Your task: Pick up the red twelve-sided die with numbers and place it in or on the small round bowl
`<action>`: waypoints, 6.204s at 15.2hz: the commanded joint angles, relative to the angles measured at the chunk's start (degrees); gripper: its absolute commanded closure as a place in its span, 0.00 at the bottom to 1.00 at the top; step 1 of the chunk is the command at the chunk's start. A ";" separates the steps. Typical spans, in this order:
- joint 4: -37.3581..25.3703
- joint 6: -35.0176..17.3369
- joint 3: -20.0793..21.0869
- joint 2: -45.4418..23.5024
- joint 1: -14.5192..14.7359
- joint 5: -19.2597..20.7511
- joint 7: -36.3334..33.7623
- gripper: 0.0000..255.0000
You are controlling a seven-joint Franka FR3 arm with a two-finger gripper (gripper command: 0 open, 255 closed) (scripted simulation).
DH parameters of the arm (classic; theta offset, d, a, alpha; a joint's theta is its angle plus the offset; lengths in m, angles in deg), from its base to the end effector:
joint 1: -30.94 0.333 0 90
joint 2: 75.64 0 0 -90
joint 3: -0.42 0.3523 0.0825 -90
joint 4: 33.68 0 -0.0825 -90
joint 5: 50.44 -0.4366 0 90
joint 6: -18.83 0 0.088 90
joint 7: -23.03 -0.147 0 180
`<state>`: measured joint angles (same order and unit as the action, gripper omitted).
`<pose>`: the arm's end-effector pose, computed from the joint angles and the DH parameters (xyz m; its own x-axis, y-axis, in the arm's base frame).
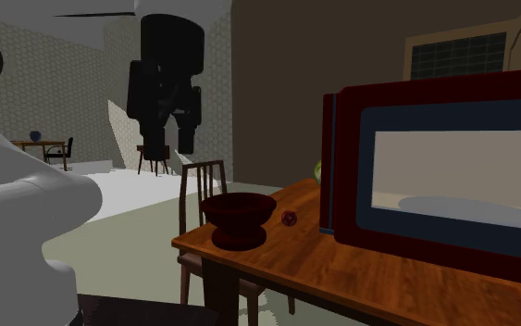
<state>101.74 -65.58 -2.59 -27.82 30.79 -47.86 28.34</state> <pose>0.3061 -0.0282 0.5792 0.9970 0.0526 -0.0567 0.0527 -0.9986 0.0008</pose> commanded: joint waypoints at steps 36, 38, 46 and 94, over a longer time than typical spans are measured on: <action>-20.70 -32.51 32.95 -52.61 10.61 -0.19 -41.26 0.00; -19.73 -33.97 32.89 -53.18 10.70 0.16 -41.51 0.00; -17.28 -38.00 32.76 -55.04 10.92 1.35 -42.34 0.00; -35.79 -14.15 32.87 -48.82 10.26 -2.32 -39.81 1.00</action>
<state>66.52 -80.23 30.29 -76.53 41.05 -50.23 -11.48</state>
